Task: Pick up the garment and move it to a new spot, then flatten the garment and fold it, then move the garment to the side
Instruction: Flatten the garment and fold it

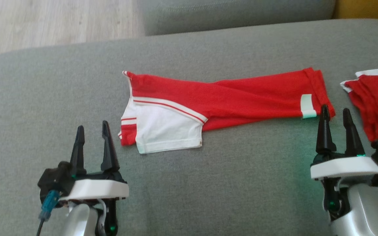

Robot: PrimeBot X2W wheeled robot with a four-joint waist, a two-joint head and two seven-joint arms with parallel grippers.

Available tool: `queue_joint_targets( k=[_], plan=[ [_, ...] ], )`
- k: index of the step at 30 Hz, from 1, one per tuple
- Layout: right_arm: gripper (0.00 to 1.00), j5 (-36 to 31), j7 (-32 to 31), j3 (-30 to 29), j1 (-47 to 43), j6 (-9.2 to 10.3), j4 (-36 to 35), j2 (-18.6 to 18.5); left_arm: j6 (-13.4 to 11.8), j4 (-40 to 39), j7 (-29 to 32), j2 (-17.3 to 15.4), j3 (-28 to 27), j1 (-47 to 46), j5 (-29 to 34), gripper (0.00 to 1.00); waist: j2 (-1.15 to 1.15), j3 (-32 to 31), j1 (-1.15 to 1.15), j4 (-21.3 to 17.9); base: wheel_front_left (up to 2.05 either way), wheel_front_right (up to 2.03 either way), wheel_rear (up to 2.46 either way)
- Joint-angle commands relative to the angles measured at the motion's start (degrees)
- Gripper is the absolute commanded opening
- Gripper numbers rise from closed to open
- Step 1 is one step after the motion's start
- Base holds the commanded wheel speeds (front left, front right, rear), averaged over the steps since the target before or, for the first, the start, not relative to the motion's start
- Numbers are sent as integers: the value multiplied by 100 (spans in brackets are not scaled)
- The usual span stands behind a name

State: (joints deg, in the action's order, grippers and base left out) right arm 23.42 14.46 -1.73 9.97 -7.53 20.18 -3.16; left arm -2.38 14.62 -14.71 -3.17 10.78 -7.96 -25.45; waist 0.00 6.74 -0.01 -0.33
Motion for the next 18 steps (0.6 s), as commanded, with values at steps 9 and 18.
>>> queue_joint_targets(
  k=[9,18],
  plan=[
    [100,-653,-537,-934,1387,4,951,26,205,-227,-29,26,-178,-730,226,100,0,772,1,223,0,0,0],
    [100,-1548,-934,-1987,2423,4,2510,27,163,-196,-29,28,24,-971,148,100,0,1123,1,366,0,0,0]
  ],
)
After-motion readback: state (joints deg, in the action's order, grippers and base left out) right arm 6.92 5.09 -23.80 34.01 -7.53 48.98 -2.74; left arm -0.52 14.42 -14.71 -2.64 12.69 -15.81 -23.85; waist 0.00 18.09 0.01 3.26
